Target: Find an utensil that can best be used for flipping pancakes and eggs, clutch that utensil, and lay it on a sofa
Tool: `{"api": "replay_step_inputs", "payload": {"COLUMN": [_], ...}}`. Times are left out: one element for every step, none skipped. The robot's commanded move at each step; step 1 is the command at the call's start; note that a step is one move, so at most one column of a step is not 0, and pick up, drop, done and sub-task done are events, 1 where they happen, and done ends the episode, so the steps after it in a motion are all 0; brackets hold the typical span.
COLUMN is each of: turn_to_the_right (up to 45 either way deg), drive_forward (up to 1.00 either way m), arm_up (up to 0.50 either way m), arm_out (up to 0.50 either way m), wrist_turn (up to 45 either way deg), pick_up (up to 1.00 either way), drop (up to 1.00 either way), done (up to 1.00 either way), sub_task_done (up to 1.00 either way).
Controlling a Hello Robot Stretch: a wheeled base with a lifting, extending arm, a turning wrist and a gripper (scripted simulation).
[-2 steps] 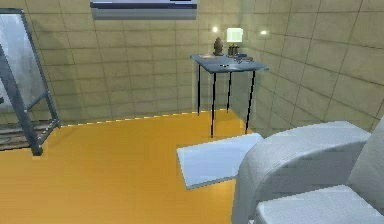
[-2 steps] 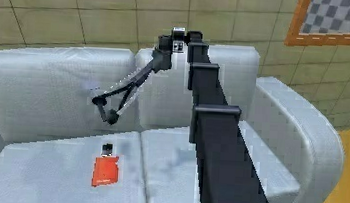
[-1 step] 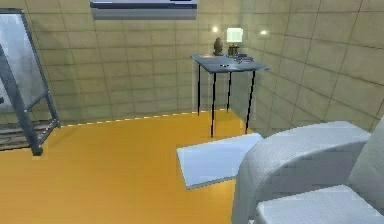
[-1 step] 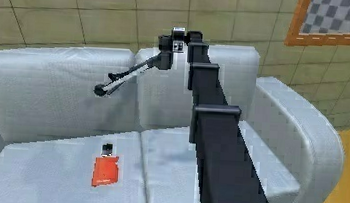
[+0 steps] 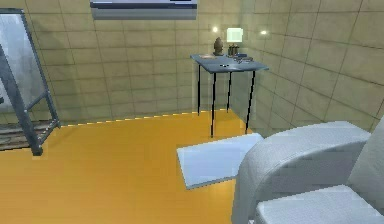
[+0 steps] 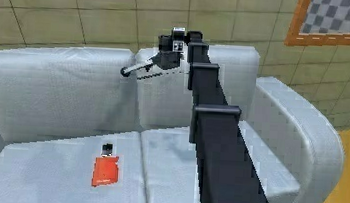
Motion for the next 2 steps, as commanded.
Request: {"api": "replay_step_inputs", "payload": {"turn_to_the_right": [0.0,0.0], "drive_forward": [0.00,0.00], "arm_up": [0.00,-0.26], "arm_out": [0.00,0.00], "wrist_turn": [18.0,0.0], "pick_up": [0.00,0.00], "drop": [0.00,0.00], "done": [0.00,0.00], "sub_task_done": [0.00,0.00]}}
